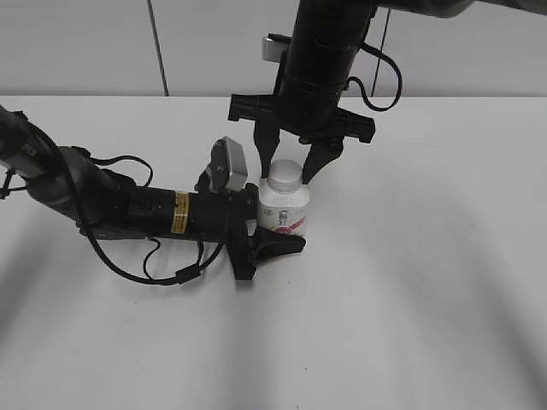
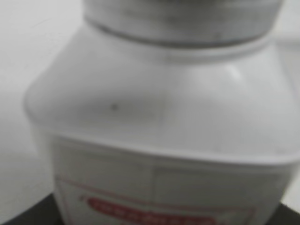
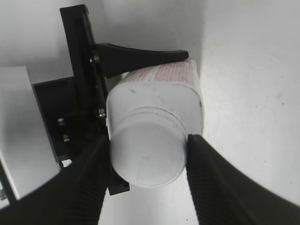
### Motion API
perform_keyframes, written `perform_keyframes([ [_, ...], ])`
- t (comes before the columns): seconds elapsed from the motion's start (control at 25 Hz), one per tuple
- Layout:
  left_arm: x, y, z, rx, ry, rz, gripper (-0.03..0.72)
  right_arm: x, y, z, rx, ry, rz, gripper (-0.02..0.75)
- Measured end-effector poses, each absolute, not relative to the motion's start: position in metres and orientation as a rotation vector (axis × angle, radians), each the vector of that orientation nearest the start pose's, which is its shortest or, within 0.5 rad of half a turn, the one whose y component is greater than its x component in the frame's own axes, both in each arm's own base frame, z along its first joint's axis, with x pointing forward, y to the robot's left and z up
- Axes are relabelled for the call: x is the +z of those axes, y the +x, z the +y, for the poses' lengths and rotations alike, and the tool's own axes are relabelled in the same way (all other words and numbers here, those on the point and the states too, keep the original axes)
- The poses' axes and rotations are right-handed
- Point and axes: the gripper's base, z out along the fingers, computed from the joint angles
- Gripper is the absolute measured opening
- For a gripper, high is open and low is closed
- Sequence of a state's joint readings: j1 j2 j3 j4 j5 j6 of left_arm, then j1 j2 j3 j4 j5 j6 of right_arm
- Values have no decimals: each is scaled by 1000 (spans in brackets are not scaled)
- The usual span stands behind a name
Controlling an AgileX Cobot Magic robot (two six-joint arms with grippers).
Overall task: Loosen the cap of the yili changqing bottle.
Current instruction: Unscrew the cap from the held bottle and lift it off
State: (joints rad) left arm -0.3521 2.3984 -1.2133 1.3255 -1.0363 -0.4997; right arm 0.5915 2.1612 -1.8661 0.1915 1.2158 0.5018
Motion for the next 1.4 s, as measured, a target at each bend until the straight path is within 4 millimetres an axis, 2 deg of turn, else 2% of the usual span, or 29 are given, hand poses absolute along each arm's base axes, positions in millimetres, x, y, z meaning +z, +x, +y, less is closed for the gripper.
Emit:
perform_keyframes([
  [0.48,40,355,-211,-948,1371,1545,418,217,367,266,364,-63,3090,389],
  [0.64,40,355,-211,-948,1369,1545,418,217,367,266,362,-121,3084,389],
  [1.16,40,355,-211,-948,1369,1545,415,217,367,266,337,-806,2928,386],
  [1.4,40,355,-211,-948,1369,1545,412,217,367,266,315,-1161,2778,386],
])
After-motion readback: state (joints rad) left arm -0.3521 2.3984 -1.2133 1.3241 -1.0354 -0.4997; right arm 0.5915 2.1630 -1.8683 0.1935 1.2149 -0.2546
